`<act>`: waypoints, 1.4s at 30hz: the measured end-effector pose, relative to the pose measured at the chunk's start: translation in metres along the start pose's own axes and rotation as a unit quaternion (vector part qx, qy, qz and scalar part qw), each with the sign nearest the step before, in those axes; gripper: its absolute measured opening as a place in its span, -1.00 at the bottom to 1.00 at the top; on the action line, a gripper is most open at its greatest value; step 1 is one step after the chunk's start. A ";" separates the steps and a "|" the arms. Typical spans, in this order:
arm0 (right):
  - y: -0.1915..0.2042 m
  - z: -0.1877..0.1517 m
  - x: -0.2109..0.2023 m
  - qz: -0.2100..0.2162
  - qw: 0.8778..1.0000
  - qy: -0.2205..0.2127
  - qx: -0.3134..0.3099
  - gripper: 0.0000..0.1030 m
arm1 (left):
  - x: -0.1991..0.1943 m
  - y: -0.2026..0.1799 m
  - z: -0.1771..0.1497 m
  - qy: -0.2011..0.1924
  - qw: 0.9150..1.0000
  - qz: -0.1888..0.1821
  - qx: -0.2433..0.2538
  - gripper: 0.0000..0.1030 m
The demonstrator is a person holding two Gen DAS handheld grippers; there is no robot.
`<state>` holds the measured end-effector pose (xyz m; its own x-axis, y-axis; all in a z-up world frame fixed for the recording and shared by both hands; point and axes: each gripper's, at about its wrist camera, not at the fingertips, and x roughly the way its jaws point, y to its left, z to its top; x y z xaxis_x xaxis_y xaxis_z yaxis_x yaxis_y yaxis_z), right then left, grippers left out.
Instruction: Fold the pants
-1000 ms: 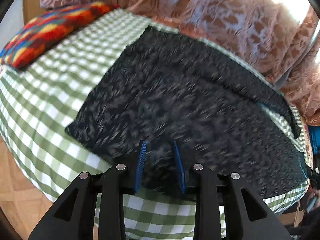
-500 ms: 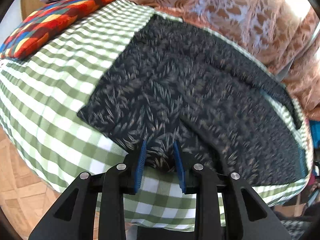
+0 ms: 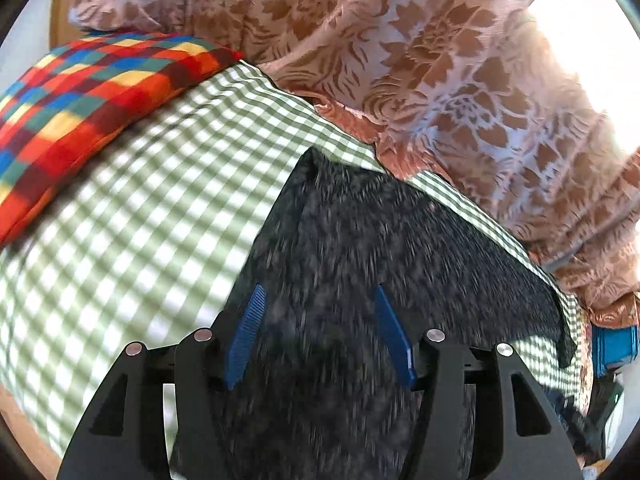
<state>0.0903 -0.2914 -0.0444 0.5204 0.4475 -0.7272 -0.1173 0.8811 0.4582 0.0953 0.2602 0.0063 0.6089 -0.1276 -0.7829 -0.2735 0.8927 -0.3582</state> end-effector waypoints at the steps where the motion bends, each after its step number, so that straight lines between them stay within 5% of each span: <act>1: 0.005 -0.001 0.005 0.007 1.000 0.005 -0.007 0.34 | 0.010 0.002 0.011 0.002 1.000 0.002 -0.004 0.10; 4: 0.013 -0.005 0.020 0.027 0.999 0.025 -0.017 0.35 | 0.046 0.010 0.042 0.022 1.000 0.008 -0.012 0.12; 8: 0.003 -0.008 0.039 0.040 0.998 0.044 -0.002 0.36 | 0.086 0.006 0.073 0.036 0.999 0.026 -0.008 0.49; 15: 0.004 -0.010 0.046 0.050 0.998 0.044 -0.001 0.53 | 0.147 0.004 0.106 0.075 0.995 0.057 0.014 0.49; 18: 0.007 -0.011 0.047 0.044 0.998 0.039 -0.012 0.57 | 0.162 0.005 0.107 0.082 0.994 0.071 0.024 0.12; 19: 0.007 -0.012 0.048 0.042 0.998 0.039 -0.014 0.58 | 0.164 0.004 0.107 0.083 0.994 0.065 0.031 -0.18; 20: 0.008 -0.012 0.048 0.041 0.998 0.038 -0.016 0.58 | 0.162 0.000 0.106 0.077 0.995 0.056 0.044 -0.52; 22: 0.008 -0.012 0.048 0.038 0.998 0.040 -0.016 0.59 | 0.148 -0.013 0.101 0.046 0.994 0.057 0.078 -0.76; 26: 0.008 -0.009 0.046 0.035 0.998 0.045 -0.015 0.58 | 0.100 -0.034 0.085 -0.017 0.992 0.023 0.122 -0.80; 31: 0.010 0.002 0.036 0.040 0.998 0.044 -0.011 0.56 | 0.018 -0.055 0.041 -0.085 0.977 -0.048 0.190 -0.80; 36: 0.014 0.031 0.032 0.076 0.996 0.034 0.008 0.43 | -0.035 -0.054 -0.016 -0.094 0.965 -0.123 0.211 -0.88; 42: 0.024 0.083 0.058 0.142 0.986 0.046 0.071 0.16 | -0.059 -0.041 -0.065 -0.081 0.962 -0.157 0.209 -0.90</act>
<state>0.1874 -0.2572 -0.0332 0.4038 0.6904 -0.6003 -0.1242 0.6915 0.7116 0.0218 0.2025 0.0342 0.7294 -0.3811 -0.5680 0.2457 0.9210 -0.3024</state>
